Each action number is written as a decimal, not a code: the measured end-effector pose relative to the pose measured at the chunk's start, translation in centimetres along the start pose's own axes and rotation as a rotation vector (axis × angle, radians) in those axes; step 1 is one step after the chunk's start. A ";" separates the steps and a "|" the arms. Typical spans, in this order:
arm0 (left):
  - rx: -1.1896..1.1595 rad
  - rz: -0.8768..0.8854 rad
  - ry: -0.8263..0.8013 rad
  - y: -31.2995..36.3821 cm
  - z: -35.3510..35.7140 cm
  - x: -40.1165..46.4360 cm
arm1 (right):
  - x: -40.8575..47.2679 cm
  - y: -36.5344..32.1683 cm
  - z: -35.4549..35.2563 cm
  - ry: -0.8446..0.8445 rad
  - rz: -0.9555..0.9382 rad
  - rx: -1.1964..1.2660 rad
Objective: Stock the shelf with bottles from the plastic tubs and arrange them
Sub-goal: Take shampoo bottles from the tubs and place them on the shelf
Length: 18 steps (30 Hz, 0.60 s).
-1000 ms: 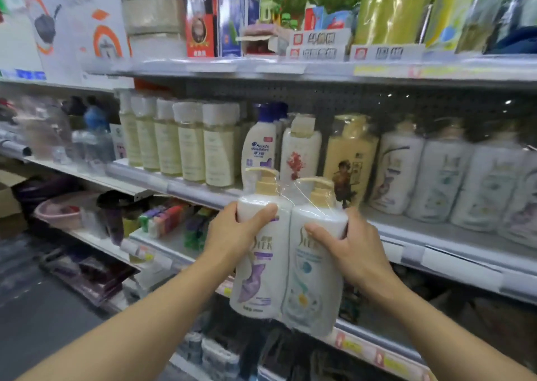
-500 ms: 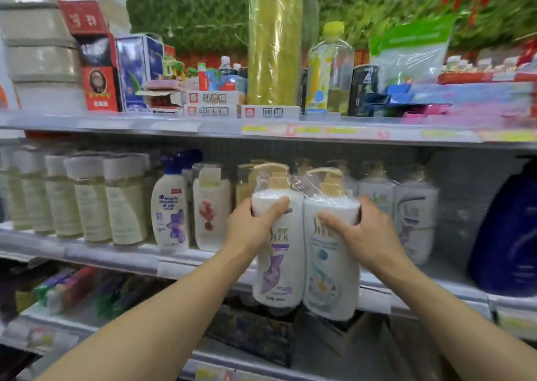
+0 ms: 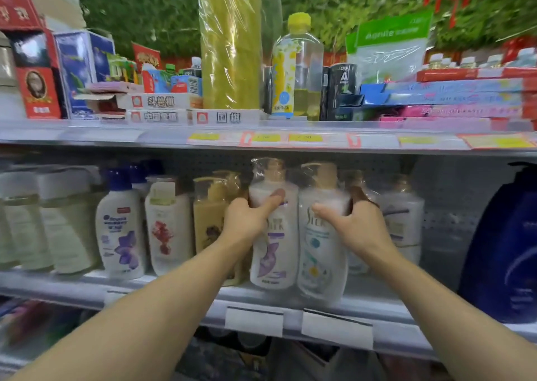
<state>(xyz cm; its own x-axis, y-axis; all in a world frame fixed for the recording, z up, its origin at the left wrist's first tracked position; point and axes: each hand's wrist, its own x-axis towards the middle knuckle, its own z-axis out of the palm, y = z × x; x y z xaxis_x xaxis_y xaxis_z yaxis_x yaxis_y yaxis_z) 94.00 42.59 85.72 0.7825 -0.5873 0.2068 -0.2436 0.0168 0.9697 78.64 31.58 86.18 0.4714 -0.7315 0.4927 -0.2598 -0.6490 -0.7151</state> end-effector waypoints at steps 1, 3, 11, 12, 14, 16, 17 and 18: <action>-0.004 -0.016 -0.004 -0.2 0.2 0.3 | 0.3 0.4 0.2 0.000 0.004 0.000; 0.004 -0.049 0.006 -0.8 0.6 0.8 | 0.6 1.0 0.4 -0.013 0.024 -0.002; 0.051 -0.078 0.039 -2.6 1.4 1.0 | 1.2 3.3 1.9 -0.083 0.065 -0.009; 0.064 -0.066 0.050 -2.8 1.4 1.0 | 1.2 3.3 1.9 -0.089 0.070 -0.015; 0.121 -0.036 0.080 -3.1 1.4 0.8 | 1.4 3.3 2.0 -0.104 0.063 -0.022; 0.162 0.023 0.111 -3.5 1.4 0.5 | 1.3 3.2 2.0 -0.131 0.050 -0.029; 0.198 0.063 0.119 -3.6 1.3 0.3 | 1.2 3.1 1.9 -0.149 0.046 -0.025; 0.264 0.100 0.127 -3.9 1.2 0.1 | 1.0 3.1 1.7 -0.185 0.054 -0.030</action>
<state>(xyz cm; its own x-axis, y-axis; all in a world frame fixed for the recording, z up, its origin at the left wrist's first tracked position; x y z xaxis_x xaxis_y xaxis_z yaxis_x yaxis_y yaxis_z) 94.33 41.55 81.82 0.8085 -0.4871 0.3303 -0.4503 -0.1507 0.8800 79.76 29.25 83.62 0.6019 -0.7167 0.3524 -0.3129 -0.6176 -0.7216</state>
